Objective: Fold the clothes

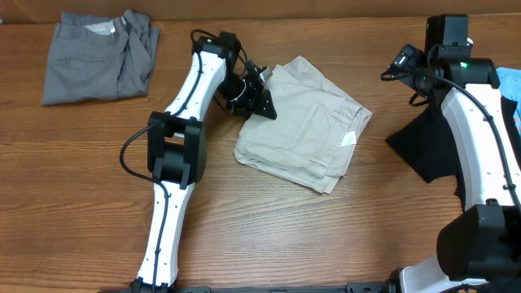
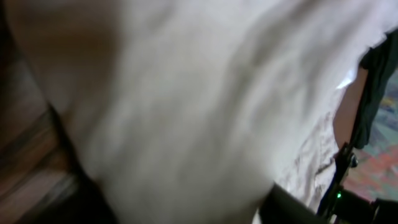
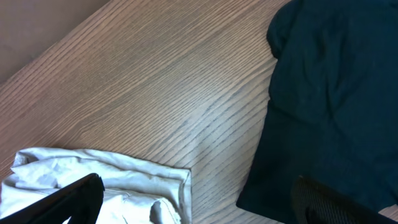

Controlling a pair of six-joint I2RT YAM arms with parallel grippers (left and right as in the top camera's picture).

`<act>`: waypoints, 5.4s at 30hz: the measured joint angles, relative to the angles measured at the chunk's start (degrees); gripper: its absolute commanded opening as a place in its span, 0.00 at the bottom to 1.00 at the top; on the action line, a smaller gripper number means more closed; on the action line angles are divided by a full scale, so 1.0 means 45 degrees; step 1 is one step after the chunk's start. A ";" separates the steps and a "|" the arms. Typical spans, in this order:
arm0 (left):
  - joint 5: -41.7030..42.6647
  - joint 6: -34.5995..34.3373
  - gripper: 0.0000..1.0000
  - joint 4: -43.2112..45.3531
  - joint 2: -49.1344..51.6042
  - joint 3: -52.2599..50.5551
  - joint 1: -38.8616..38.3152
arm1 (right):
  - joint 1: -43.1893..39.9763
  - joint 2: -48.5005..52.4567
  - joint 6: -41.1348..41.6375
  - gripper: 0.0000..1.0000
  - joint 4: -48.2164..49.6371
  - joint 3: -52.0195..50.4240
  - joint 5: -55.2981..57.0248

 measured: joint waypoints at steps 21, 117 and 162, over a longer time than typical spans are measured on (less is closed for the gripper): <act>-0.5387 -0.1739 0.04 -0.1098 0.0568 0.4231 0.1729 | 0.0000 0.0000 -0.0005 1.00 0.0000 0.0000 0.0000; -1.1249 -0.0534 0.36 0.8072 -0.1059 0.1914 0.8126 | 0.0000 0.0005 -0.0010 1.00 0.0005 0.0000 0.0000; -1.0146 -0.1982 0.04 0.6499 0.0296 0.2531 0.8432 | 0.0000 0.0000 0.0000 1.00 -0.0005 0.0000 0.0000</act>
